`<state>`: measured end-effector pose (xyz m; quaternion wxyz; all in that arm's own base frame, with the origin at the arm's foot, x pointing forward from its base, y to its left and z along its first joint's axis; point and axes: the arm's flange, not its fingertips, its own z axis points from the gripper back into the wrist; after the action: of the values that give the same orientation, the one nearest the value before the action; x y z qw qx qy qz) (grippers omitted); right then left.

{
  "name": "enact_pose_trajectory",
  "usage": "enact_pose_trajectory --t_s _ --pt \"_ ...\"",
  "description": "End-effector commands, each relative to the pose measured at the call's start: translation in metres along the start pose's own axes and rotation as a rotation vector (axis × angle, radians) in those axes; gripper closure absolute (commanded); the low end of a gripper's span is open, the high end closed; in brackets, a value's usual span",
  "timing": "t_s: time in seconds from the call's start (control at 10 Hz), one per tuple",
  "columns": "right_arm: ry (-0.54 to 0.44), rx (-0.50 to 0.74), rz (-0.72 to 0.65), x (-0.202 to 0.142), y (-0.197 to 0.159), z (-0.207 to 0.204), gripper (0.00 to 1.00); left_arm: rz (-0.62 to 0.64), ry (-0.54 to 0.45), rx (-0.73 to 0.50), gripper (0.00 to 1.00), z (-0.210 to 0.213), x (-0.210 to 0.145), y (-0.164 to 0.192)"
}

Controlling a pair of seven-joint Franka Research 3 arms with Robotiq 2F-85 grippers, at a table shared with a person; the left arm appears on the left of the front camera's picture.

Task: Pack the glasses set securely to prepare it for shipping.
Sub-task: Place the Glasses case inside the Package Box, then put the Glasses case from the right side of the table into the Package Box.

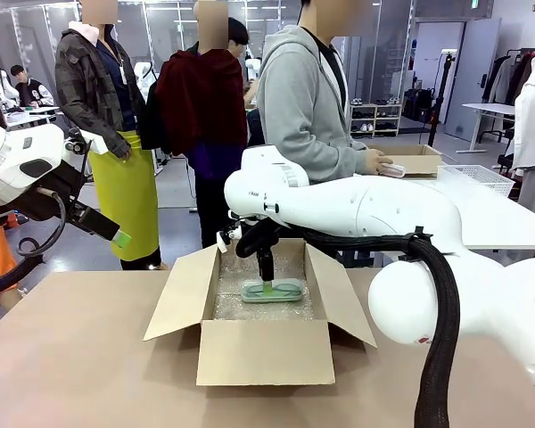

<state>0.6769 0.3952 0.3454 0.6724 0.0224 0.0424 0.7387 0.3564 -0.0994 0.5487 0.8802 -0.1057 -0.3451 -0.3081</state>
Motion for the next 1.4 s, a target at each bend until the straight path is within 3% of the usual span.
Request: enact_pose_trajectory --t_s 0.0,0.9,1.3 --pt "0.001 0.002 0.003 0.002 0.001 -0.001 0.0 -0.008 -0.008 0.007 0.0 0.001 0.0 0.002" --pt "0.001 0.001 0.0 0.0 0.0 -0.001 0.0 -0.008 -0.008 0.007 0.0 0.001 0.0 0.002" --pt "-0.064 -0.112 -0.055 -0.02 0.064 0.075 0.0 -0.008 -0.008 0.007 0.0 0.001 0.0 0.002"
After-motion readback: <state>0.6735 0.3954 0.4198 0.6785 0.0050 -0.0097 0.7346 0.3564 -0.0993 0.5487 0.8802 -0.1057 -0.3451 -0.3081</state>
